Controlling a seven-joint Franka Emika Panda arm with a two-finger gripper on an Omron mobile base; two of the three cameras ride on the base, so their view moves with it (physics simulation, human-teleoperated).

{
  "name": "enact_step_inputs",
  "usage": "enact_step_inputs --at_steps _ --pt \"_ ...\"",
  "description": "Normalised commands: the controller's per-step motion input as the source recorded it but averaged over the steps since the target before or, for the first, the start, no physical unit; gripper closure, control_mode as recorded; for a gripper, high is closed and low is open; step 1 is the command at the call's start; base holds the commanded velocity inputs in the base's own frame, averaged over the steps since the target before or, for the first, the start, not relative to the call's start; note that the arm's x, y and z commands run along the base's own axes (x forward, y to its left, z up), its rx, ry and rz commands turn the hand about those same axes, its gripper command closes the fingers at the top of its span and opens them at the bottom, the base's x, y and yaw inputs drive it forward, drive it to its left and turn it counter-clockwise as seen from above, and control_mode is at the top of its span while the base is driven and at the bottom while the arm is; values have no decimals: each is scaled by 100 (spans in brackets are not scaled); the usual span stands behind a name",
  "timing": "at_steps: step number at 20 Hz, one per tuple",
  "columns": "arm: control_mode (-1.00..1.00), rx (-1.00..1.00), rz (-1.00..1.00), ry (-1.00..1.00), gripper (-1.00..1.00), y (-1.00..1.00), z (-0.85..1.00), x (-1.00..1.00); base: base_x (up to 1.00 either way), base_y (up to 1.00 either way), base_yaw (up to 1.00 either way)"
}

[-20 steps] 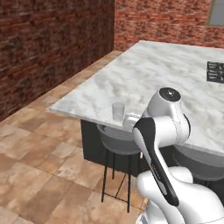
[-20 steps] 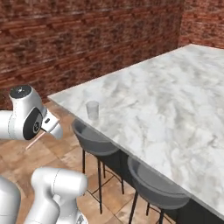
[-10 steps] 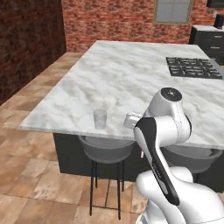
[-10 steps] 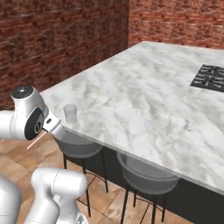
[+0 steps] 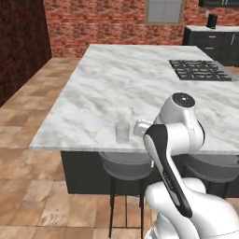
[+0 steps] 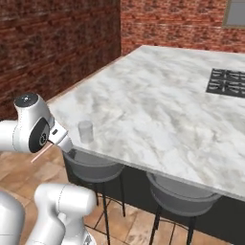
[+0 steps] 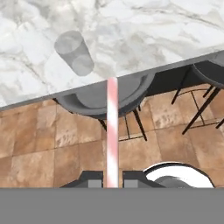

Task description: Take a straw from the drawer in front and place it inside the glass cup on the dining counter.

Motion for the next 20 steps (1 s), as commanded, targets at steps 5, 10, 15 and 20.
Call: enact_step_inputs --at_steps 5,10,15,20 --pt "100 0 0 0 100 0 0 0 51 58 -23" --pt "100 0 0 0 100 0 0 0 73 43 -22" --pt "100 0 0 0 100 0 0 0 92 27 -20" --pt "100 0 0 0 100 0 0 0 72 15 -19"
